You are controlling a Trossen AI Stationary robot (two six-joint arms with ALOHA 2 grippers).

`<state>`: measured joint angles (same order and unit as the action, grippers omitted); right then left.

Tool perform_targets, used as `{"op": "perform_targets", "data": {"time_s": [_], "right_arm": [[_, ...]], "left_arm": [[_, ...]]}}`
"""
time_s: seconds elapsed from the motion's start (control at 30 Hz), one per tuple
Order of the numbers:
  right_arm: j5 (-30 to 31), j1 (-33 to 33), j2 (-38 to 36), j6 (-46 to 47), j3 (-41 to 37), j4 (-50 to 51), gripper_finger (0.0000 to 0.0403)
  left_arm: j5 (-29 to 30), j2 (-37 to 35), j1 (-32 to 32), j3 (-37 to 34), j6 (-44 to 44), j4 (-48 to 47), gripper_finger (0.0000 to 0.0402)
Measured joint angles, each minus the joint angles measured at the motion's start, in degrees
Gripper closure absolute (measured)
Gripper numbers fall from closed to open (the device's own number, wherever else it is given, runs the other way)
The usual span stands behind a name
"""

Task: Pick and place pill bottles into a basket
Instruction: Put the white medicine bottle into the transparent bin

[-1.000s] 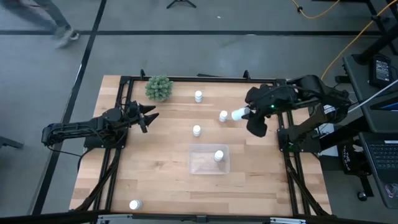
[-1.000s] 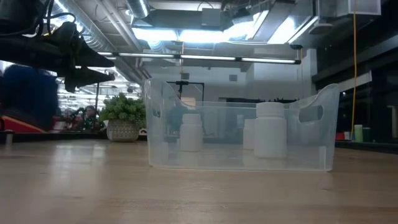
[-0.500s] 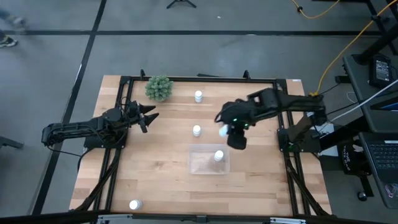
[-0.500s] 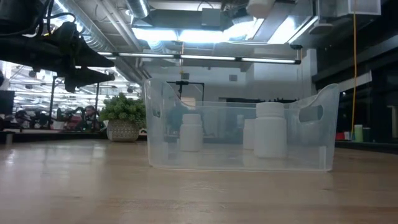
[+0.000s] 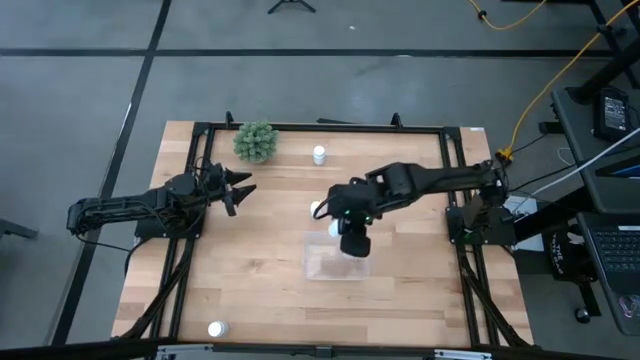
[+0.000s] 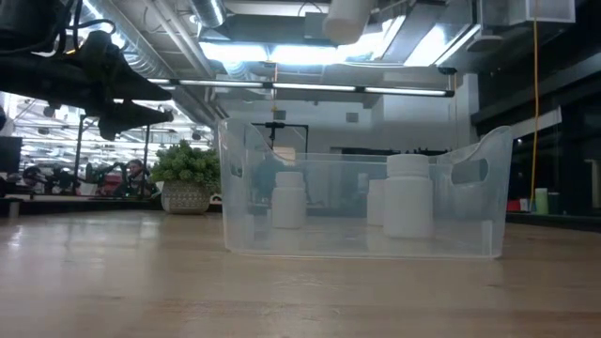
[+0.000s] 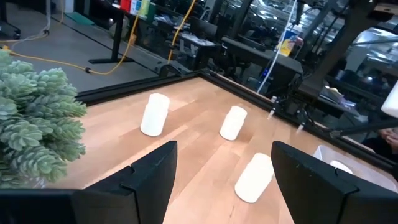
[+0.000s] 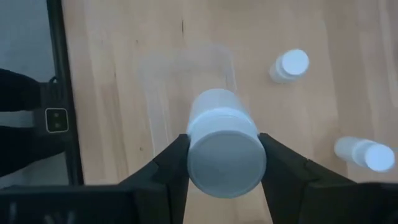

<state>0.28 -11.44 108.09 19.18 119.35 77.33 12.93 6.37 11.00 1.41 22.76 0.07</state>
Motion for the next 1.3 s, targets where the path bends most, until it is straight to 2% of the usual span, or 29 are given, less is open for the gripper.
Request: {"op": "perform_targets", "data": {"time_s": [0.63, 0.8, 1.03, 1.3], "right_arm": [[1.55, -2.65, 12.31, 1.76, 0.00, -4.98, 0.0252], [1.59, -2.67, 16.06, 1.70, -0.03, -4.60, 0.0252], [3.16, -2.67, 17.14, 1.69, -3.27, -4.30, 0.0252], [2.67, -2.67, 17.13, 1.49, -7.46, -7.13, 0.0252]], "left_arm": [[-8.32, 0.01, -0.01, -0.07, -2.42, -0.91, 0.0148], [-8.65, 0.00, -0.02, -0.07, -2.56, -1.02, 0.0148], [-10.98, 0.02, 0.00, -0.07, -2.56, -1.38, 0.0148], [-11.04, 0.00, -0.02, -0.07, -3.45, -1.40, 0.0148]]}}
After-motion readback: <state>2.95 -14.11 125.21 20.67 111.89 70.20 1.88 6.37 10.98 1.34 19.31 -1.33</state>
